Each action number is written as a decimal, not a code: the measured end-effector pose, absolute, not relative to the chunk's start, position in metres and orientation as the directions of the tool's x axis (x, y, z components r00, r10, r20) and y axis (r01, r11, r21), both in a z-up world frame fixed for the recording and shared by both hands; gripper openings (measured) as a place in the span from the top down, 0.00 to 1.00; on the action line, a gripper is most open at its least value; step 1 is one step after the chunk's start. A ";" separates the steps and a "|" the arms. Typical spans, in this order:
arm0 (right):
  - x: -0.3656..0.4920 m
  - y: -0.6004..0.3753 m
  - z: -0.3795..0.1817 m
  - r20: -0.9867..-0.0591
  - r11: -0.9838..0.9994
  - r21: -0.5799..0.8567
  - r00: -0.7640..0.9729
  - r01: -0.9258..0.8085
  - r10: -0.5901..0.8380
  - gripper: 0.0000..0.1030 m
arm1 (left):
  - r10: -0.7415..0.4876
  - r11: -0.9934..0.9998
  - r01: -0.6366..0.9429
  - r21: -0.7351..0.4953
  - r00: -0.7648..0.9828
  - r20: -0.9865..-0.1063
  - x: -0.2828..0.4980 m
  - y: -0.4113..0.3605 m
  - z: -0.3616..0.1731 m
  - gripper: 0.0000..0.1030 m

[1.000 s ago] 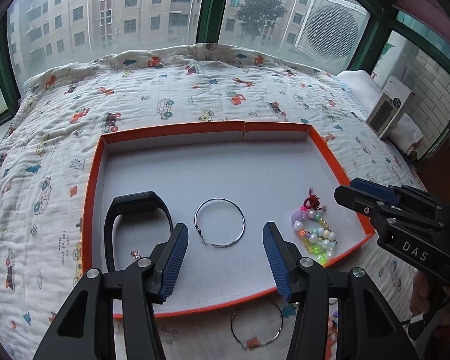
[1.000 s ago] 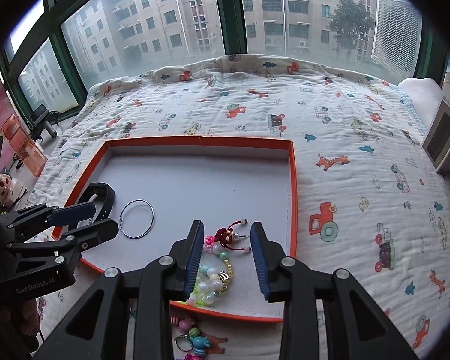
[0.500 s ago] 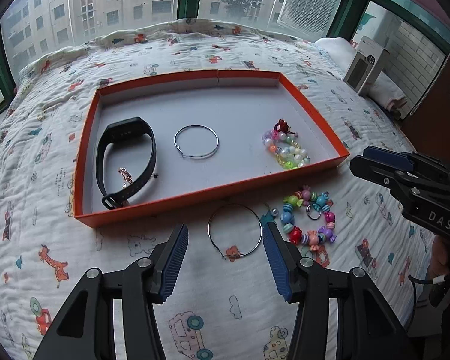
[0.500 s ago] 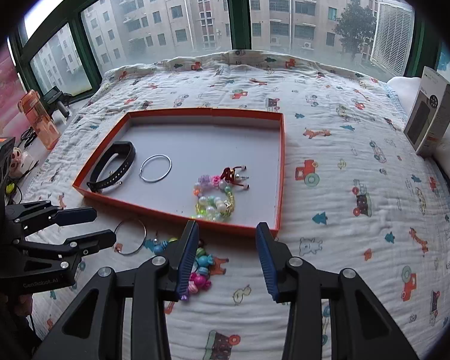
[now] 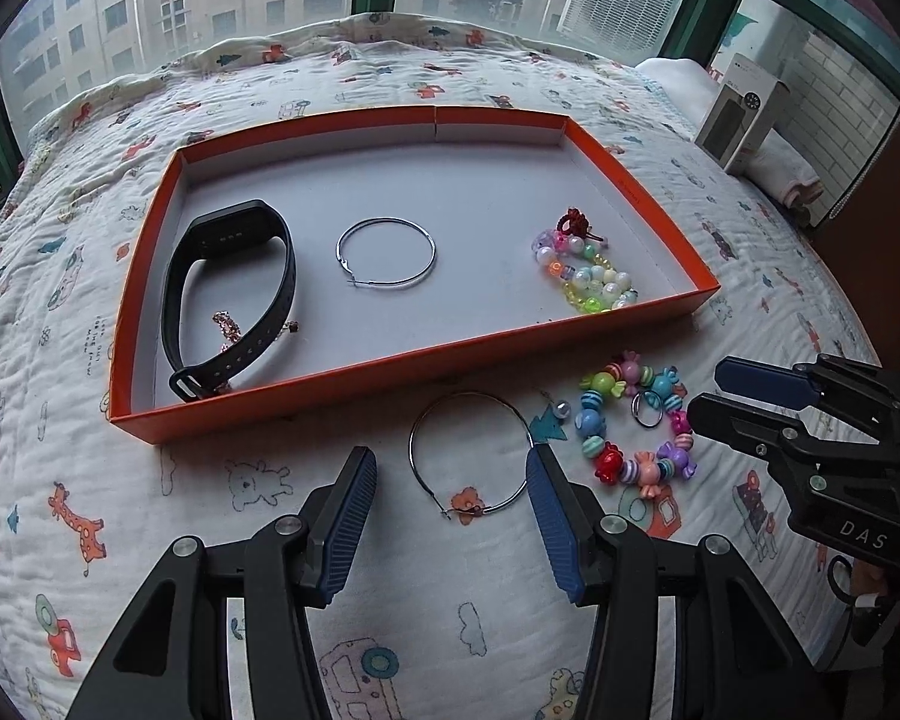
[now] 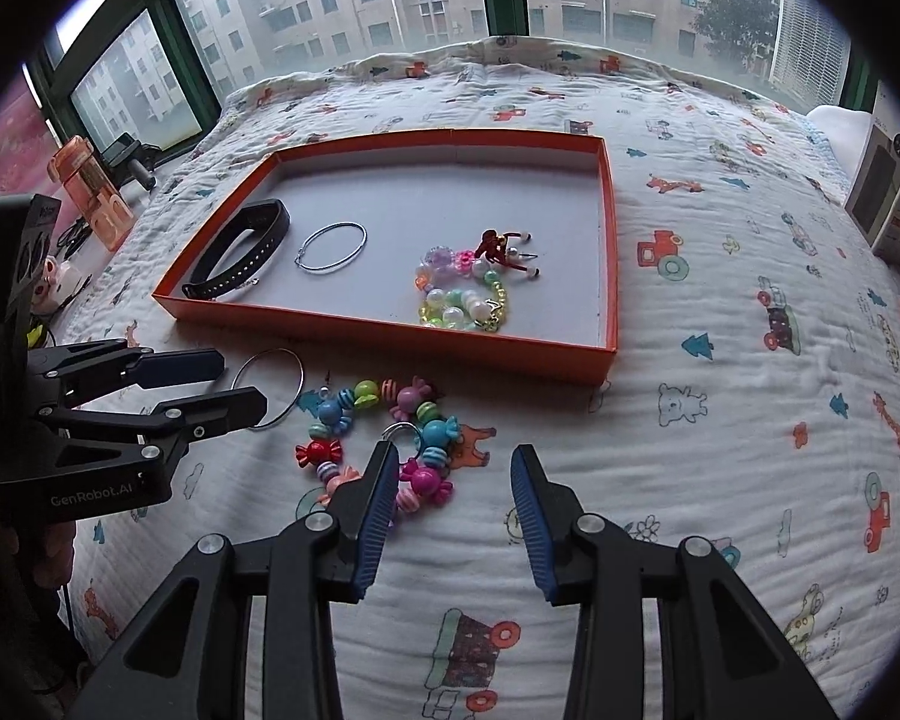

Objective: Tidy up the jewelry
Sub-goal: 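Reach the right gripper to the candy-bead bracelet while the left gripper reaches the second hoop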

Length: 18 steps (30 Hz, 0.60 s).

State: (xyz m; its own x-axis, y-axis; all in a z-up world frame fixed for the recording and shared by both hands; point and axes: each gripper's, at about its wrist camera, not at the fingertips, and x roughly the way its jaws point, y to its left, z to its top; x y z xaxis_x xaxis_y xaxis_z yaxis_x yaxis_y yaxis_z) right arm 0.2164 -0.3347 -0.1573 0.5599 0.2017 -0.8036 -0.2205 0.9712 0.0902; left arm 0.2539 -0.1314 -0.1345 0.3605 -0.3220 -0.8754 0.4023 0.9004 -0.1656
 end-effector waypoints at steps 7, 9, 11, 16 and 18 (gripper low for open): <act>0.227 -0.333 -0.164 -0.811 0.974 0.077 0.555 -0.211 0.184 0.67 | -0.322 0.898 0.409 -0.160 0.365 -0.873 0.259 -0.135 -0.136 0.46; 0.230 -0.331 -0.165 -0.812 0.974 0.078 0.554 -0.212 0.185 0.67 | -0.324 0.898 0.409 -0.162 0.366 -0.872 0.259 -0.135 -0.136 0.46; 0.233 -0.329 -0.167 -0.816 0.973 0.071 0.548 -0.217 0.182 0.67 | -0.325 0.898 0.410 -0.163 0.366 -0.872 0.260 -0.135 -0.136 0.46; 0.229 -0.318 -0.169 -0.819 0.968 0.012 0.553 -0.251 0.153 0.67 | -0.326 0.897 0.410 -0.163 0.367 -0.871 0.261 -0.135 -0.136 0.46; 0.227 -0.315 -0.170 -0.818 0.966 -0.007 0.557 -0.258 0.143 0.67 | -0.324 0.898 0.411 -0.160 0.369 -0.871 0.260 -0.136 -0.136 0.46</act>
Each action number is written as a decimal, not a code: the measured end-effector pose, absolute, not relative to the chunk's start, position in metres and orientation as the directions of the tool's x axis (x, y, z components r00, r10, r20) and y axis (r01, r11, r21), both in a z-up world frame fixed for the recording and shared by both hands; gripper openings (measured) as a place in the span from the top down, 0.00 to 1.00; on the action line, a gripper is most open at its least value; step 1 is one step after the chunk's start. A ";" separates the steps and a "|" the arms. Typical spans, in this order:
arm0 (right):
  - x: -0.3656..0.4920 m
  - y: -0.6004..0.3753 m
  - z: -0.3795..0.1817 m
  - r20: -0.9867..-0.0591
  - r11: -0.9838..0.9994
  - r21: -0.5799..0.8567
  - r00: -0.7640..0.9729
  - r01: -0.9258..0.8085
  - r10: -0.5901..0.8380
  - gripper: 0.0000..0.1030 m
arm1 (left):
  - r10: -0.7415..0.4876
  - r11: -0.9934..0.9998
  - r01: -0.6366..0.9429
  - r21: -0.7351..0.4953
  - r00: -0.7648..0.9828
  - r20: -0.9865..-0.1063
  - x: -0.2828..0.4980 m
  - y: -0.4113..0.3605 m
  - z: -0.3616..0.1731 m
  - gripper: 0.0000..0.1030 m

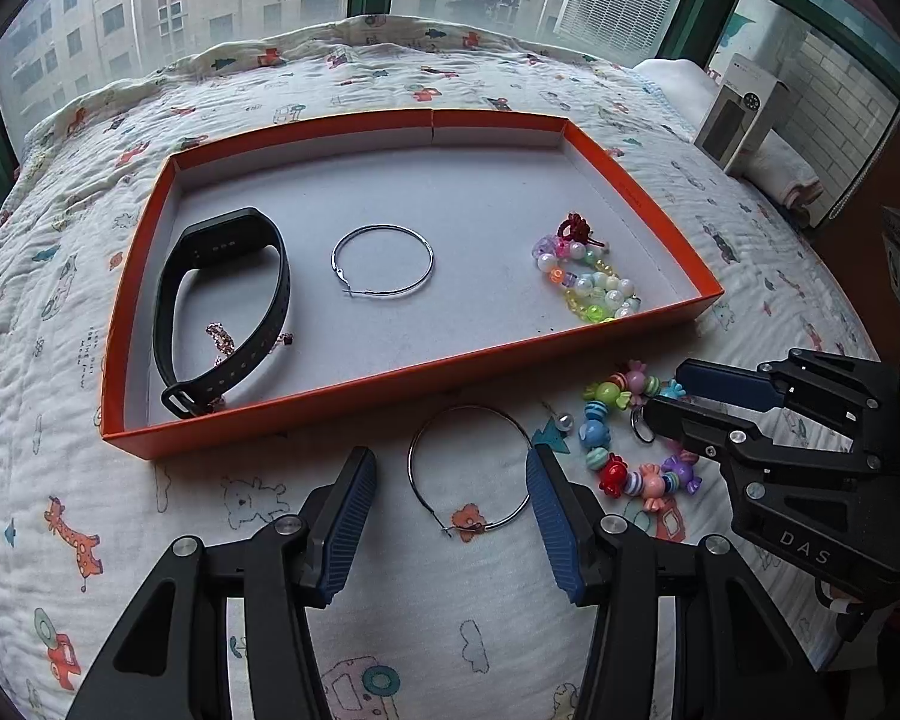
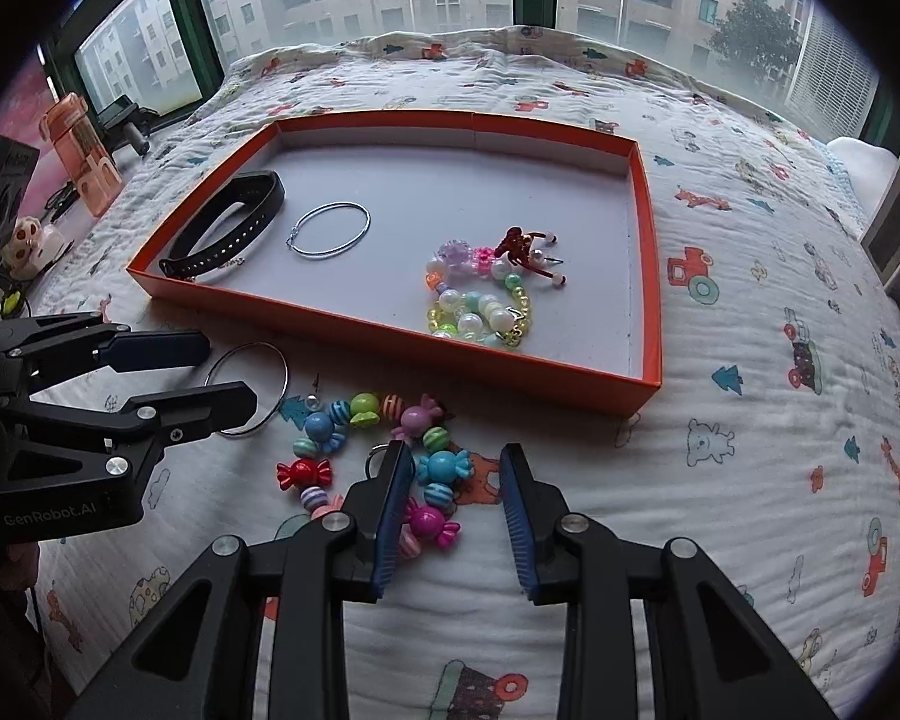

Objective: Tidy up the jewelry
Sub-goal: 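Reach the right gripper to the candy-bead bracelet while the left gripper reaches the second hoop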

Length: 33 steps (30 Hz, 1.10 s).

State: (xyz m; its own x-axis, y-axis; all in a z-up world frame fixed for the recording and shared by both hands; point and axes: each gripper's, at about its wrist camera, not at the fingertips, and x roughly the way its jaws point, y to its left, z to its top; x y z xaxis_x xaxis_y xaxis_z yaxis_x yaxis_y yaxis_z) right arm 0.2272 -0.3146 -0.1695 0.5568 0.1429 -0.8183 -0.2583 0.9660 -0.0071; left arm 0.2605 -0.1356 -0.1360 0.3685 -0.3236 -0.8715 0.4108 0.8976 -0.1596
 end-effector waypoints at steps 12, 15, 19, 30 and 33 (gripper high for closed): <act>0.225 -0.317 -0.168 -0.816 0.961 0.010 0.553 -0.277 0.168 0.73 | -0.320 0.895 0.421 -0.149 0.372 -0.871 0.260 -0.137 -0.136 0.46; 0.224 -0.313 -0.170 -0.820 0.953 -0.025 0.551 -0.302 0.153 0.73 | -0.319 0.895 0.422 -0.147 0.373 -0.871 0.260 -0.137 -0.136 0.46; 0.223 -0.315 -0.170 -0.818 0.956 -0.039 0.558 -0.292 0.137 0.73 | -0.321 0.894 0.423 -0.148 0.373 -0.871 0.260 -0.137 -0.135 0.46; 0.222 -0.324 -0.169 -0.821 0.952 -0.029 0.550 -0.304 0.151 0.74 | -0.321 0.892 0.429 -0.144 0.374 -0.870 0.259 -0.139 -0.135 0.46; 0.224 -0.320 -0.170 -0.821 0.943 -0.062 0.554 -0.327 0.138 0.74 | -0.323 0.888 0.437 -0.143 0.372 -0.870 0.258 -0.141 -0.134 0.46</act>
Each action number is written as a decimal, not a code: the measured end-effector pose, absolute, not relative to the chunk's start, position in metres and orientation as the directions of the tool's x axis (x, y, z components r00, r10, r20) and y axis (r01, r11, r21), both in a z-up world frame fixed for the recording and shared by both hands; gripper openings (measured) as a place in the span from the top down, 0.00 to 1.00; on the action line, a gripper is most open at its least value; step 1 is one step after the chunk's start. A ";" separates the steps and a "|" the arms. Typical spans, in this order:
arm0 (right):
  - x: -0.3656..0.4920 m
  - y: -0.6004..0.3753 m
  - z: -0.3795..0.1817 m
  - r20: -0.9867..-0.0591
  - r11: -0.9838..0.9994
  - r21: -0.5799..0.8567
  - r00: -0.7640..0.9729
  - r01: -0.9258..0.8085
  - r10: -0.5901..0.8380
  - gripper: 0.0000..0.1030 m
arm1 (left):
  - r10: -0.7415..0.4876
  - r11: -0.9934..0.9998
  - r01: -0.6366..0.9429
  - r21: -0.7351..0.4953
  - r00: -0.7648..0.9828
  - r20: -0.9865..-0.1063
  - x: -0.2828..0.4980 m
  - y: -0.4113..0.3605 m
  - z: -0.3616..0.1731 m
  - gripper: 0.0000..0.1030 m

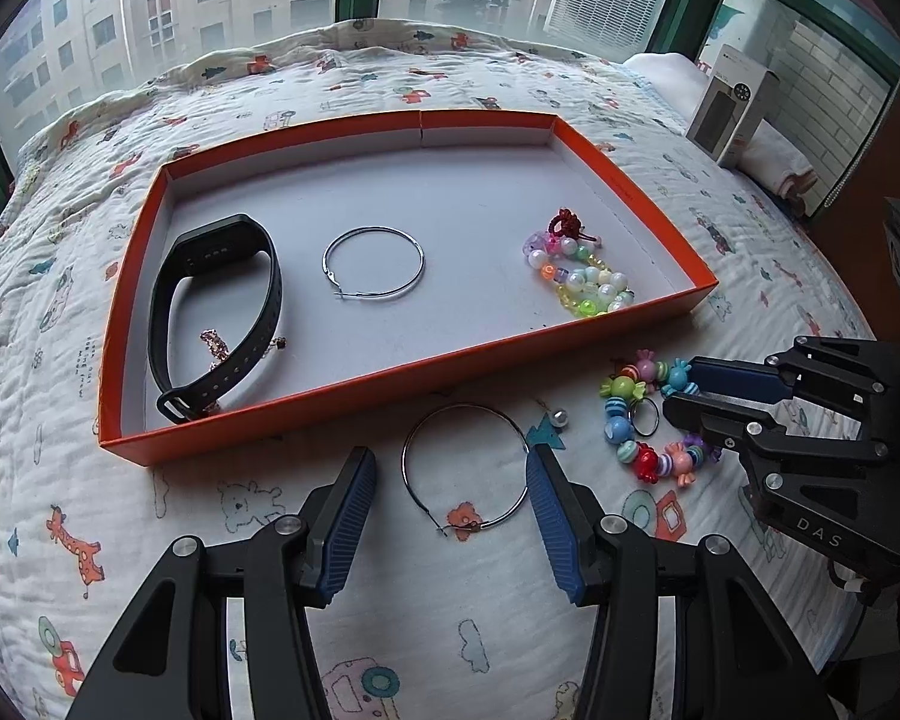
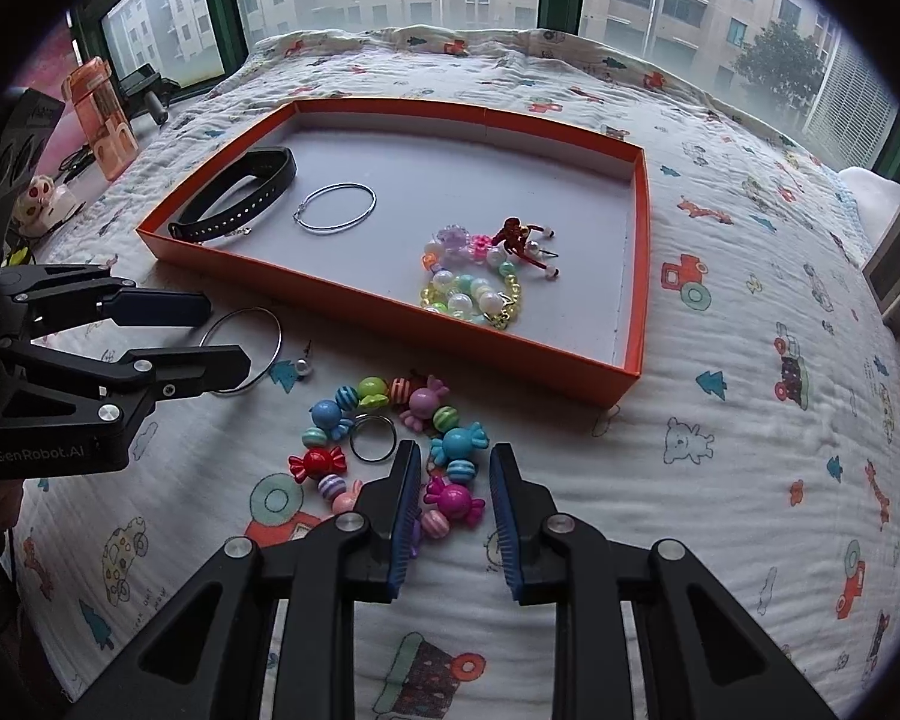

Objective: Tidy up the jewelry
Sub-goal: 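Reach the right gripper to the candy-bead bracelet while the left gripper reaches the second hoop, then grasp and lift the candy-bead bracelet with the right gripper while the left gripper lifts the second hoop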

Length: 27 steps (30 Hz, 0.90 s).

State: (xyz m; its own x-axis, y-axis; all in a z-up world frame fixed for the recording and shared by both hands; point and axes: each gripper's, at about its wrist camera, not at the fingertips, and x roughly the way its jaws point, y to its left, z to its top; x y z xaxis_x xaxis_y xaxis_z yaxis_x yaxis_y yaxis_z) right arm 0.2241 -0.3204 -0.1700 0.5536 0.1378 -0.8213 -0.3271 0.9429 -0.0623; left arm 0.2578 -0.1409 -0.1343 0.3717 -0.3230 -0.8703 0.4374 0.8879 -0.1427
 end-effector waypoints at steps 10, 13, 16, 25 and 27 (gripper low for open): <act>0.227 -0.312 -0.171 -0.825 0.902 -0.141 0.552 -0.409 0.122 0.78 | -0.337 0.868 0.479 -0.134 0.366 -0.867 0.257 -0.143 -0.137 0.46; 0.227 -0.313 -0.171 -0.824 0.906 -0.133 0.553 -0.402 0.125 0.78 | -0.327 0.855 0.508 -0.108 0.364 -0.872 0.256 -0.148 -0.137 0.46; 0.226 -0.316 -0.171 -0.821 0.915 -0.111 0.555 -0.388 0.136 0.78 | -0.309 0.848 0.524 -0.078 0.370 -0.876 0.256 -0.153 -0.138 0.46; 0.221 -0.322 -0.160 -0.800 0.934 -0.034 0.570 -0.355 0.187 0.78 | -0.292 0.833 0.553 -0.023 0.404 -0.867 0.250 -0.159 -0.142 0.46; 0.220 -0.322 -0.157 -0.793 0.937 -0.031 0.579 -0.349 0.190 0.78 | -0.294 0.832 0.554 -0.018 0.413 -0.862 0.249 -0.158 -0.142 0.48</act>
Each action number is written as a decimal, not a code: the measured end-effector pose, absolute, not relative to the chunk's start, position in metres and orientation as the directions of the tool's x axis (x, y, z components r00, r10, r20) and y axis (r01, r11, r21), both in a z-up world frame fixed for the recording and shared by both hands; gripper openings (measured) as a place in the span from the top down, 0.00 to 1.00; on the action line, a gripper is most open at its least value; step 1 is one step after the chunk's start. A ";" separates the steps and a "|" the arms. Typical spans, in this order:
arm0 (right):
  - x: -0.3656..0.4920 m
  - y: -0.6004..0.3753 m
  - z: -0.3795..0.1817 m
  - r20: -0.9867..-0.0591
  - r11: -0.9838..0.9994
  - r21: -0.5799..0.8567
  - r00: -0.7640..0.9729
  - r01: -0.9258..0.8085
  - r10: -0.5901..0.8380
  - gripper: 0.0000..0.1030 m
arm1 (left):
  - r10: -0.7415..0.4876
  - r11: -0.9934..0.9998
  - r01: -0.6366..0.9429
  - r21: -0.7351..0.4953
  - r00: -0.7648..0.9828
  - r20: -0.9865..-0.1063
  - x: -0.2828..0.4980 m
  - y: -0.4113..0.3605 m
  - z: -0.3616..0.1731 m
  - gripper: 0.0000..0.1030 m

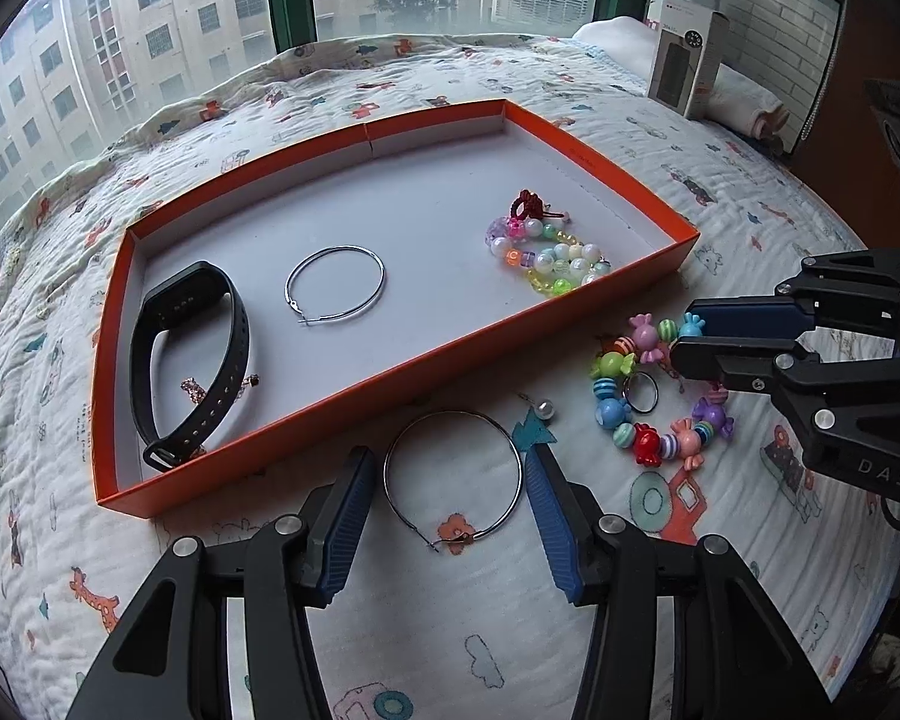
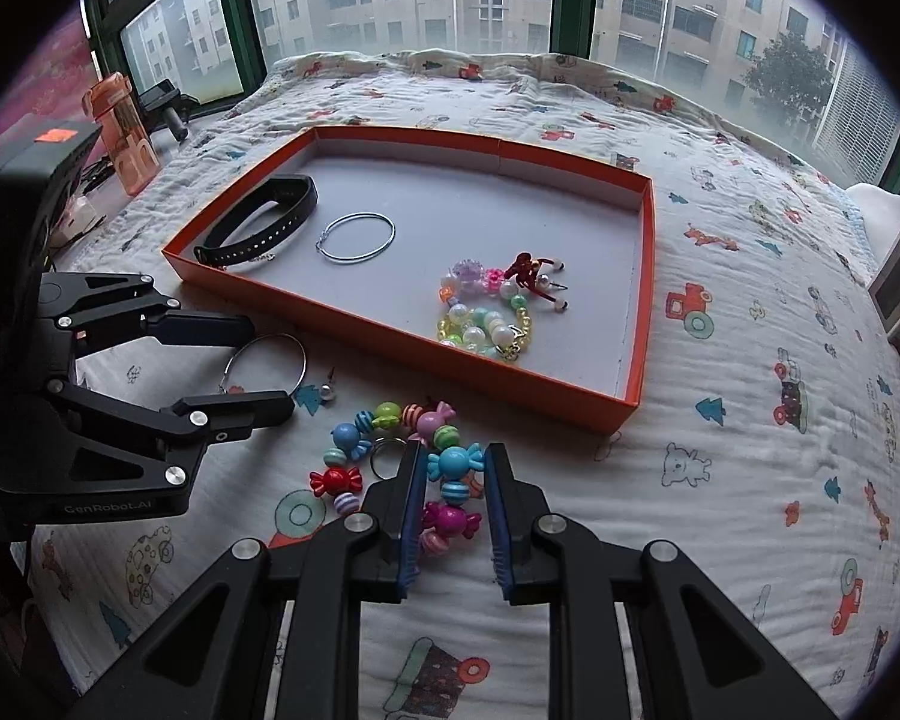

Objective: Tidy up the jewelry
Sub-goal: 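Grasp and lift the candy-bead bracelet with the right gripper while the left gripper lifts the second hoop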

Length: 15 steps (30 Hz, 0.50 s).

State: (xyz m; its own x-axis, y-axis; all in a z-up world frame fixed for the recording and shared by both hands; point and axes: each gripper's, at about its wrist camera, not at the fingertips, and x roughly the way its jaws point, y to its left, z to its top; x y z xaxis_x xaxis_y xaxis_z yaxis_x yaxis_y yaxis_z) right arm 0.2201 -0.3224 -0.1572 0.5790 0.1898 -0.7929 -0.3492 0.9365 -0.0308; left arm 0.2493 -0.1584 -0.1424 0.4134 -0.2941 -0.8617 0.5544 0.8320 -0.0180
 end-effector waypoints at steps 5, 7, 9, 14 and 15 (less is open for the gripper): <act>0.217 -0.323 -0.151 -0.783 0.943 -0.020 0.592 -0.333 0.193 0.78 | -0.301 0.839 0.543 -0.023 0.429 -0.852 0.246 -0.154 -0.142 0.50; 0.215 -0.323 -0.148 -0.776 0.944 -0.011 0.598 -0.330 0.200 0.78 | -0.312 0.845 0.532 -0.042 0.429 -0.848 0.245 -0.151 -0.140 0.50; 0.213 -0.324 -0.143 -0.771 0.945 -0.002 0.603 -0.326 0.206 0.78 | -0.323 0.849 0.525 -0.056 0.433 -0.842 0.242 -0.148 -0.135 0.50; 0.206 -0.321 -0.130 -0.750 0.948 -0.001 0.627 -0.318 0.210 0.78 | -0.341 0.854 0.517 -0.055 0.477 -0.810 0.231 -0.143 -0.111 0.50; 0.205 -0.320 -0.127 -0.746 0.949 0.000 0.632 -0.316 0.210 0.78 | -0.347 0.856 0.513 -0.059 0.487 -0.802 0.229 -0.141 -0.105 0.50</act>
State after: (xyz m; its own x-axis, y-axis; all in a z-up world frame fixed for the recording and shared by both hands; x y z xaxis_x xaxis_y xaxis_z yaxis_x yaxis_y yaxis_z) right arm 0.2049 -0.3204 -0.1269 0.6320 0.2103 -0.7459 -0.3157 0.9489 0.0001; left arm 0.2288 -0.1408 -0.1048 0.4866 -0.3467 -0.8019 0.5132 0.8562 -0.0588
